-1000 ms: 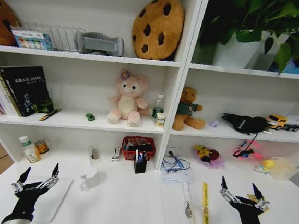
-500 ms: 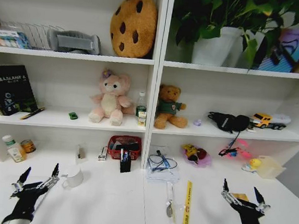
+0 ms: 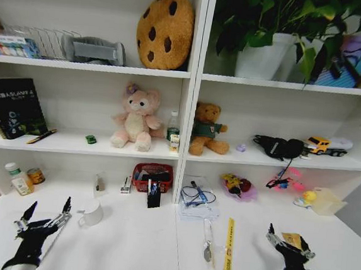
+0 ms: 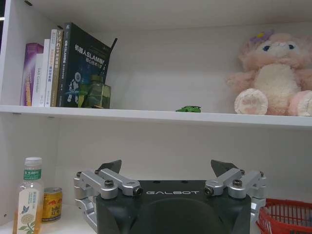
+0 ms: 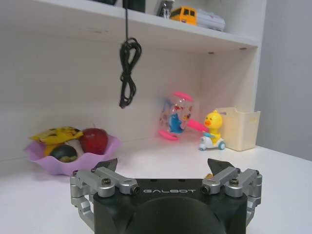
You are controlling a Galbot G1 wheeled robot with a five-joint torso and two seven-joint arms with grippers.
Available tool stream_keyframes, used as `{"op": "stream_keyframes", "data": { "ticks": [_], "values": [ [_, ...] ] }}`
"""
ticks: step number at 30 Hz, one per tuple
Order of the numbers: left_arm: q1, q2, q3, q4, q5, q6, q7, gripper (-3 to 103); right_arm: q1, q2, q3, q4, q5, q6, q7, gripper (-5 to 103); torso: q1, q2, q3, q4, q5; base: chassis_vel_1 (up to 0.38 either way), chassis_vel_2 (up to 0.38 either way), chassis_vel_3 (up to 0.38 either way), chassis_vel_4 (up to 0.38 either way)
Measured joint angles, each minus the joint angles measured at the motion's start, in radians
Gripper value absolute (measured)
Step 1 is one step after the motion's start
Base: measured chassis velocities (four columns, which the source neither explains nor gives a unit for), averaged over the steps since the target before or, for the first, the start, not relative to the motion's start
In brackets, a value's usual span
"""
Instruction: Organize the objects on the table.
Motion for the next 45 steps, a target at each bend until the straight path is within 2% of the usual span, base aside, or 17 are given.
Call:
{"op": "stream_keyframes", "data": {
  "ticks": [4,17,21,23,24,26,27,28,31,34,38,39,41,42,44,45],
  "values": [
    [0.0,0.0,0.0,0.0,0.0,0.0,0.0,100,0.051,-0.025,0.003,-0.079,0.013,-0.016,0.013,100,0.0,0.0,0.0,-0.0004,-0.0001,0.0,0.0,0.0,0.0],
    [0.0,0.0,0.0,0.0,0.0,0.0,0.0,100,0.12,-0.097,-0.005,-0.221,0.003,0.005,0.028,100,0.0,0.0,0.0,-0.0002,-0.0003,0.0,0.0,0.0,0.0],
    [0.0,0.0,0.0,0.0,0.0,0.0,0.0,100,0.153,-0.111,-0.036,-0.266,0.008,-0.02,0.034,102,0.0,0.0,0.0,0.0,-0.0003,0.0,0.0,0.0,0.0],
    [0.0,0.0,0.0,0.0,0.0,0.0,0.0,100,0.158,-0.112,-0.048,-0.275,0.006,-0.028,0.034,99,0.0,0.0,0.0,0.0,-0.0002,0.0,0.0,0.0,0.0],
    [0.0,0.0,0.0,0.0,0.0,0.0,0.0,100,0.163,-0.112,-0.059,-0.283,0.0,-0.035,0.036,89,0.0,0.0,0.0,-0.0001,-0.0001,0.0,0.0,0.0,0.0],
    [0.0,0.0,0.0,0.0,0.0,0.0,0.0,100,0.165,-0.112,-0.063,-0.287,-0.001,-0.037,0.039,89,0.0,0.0,0.0,-0.0002,-0.0003,0.0,0.0,0.0,0.0],
    [0.0,0.0,0.0,0.0,0.0,0.0,0.0,100,0.169,-0.11,-0.067,-0.293,-0.005,-0.04,0.045,83,0.0,0.0,0.0,-0.0002,-0.0002,0.0,0.0,0.0,0.0],
    [0.0,0.0,0.0,0.0,0.0,0.0,0.0,100,0.169,-0.11,-0.067,-0.293,-0.005,-0.04,0.045,83,0.0,0.0,0.0,-0.0002,-0.0002,0.0,0.0,0.0,0.0],
    [0.0,0.0,0.0,0.0,0.0,0.0,0.0,100,0.17,-0.109,-0.07,-0.303,-0.012,-0.038,0.052,66,0.0,0.0,0.0,-0.0003,-0.0004,0.0,0.0,0.0,0.0],
    [0.0,0.0,0.0,0.0,0.0,0.0,0.0,100,0.169,-0.109,-0.069,-0.304,-0.012,-0.036,0.053,61,0.0,0.0,0.0,-0.0002,-0.0003,0.0,0.0,0.0,0.0],
    [0.0,0.0,0.0,0.0,0.0,0.0,0.0,100,0.162,-0.109,-0.057,-0.296,-0.013,-0.029,0.057,39,0.0,0.0,0.0,-0.0002,-0.0003,0.0,0.0,0.0,0.0],
    [0.0,0.0,0.0,0.0,0.0,0.0,0.0,100,0.162,-0.109,-0.057,-0.296,-0.013,-0.029,0.057,39,0.0,0.0,0.0,-0.0002,-0.0003,0.0,0.0,0.0,0.0],
    [0.0,0.0,0.0,0.0,0.0,0.0,0.0,100,0.158,-0.109,-0.055,-0.293,-0.018,-0.023,0.058,28,0.0,0.0,0.0,-0.0001,-0.0003,0.0,0.0,0.0,0.0],
    [0.0,0.0,0.0,0.0,0.0,0.0,0.0,100,0.158,-0.109,-0.055,-0.293,-0.018,-0.023,0.058,28,0.0,0.0,0.0,-0.0001,-0.0003,0.0,0.0,0.0,0.0],
    [0.0,0.0,0.0,0.0,0.0,0.0,0.0,100,0.155,-0.108,-0.054,-0.29,-0.02,-0.022,0.059,18,0.0,0.0,0.0,-0.0002,-0.0003,0.0,0.0,0.0,0.0],
    [0.0,0.0,0.0,0.0,0.0,0.0,0.0,100,0.155,-0.108,-0.054,-0.29,-0.02,-0.022,0.059,18,0.0,0.0,0.0,-0.0002,-0.0003,0.0,0.0,0.0,0.0]
  ]
}}
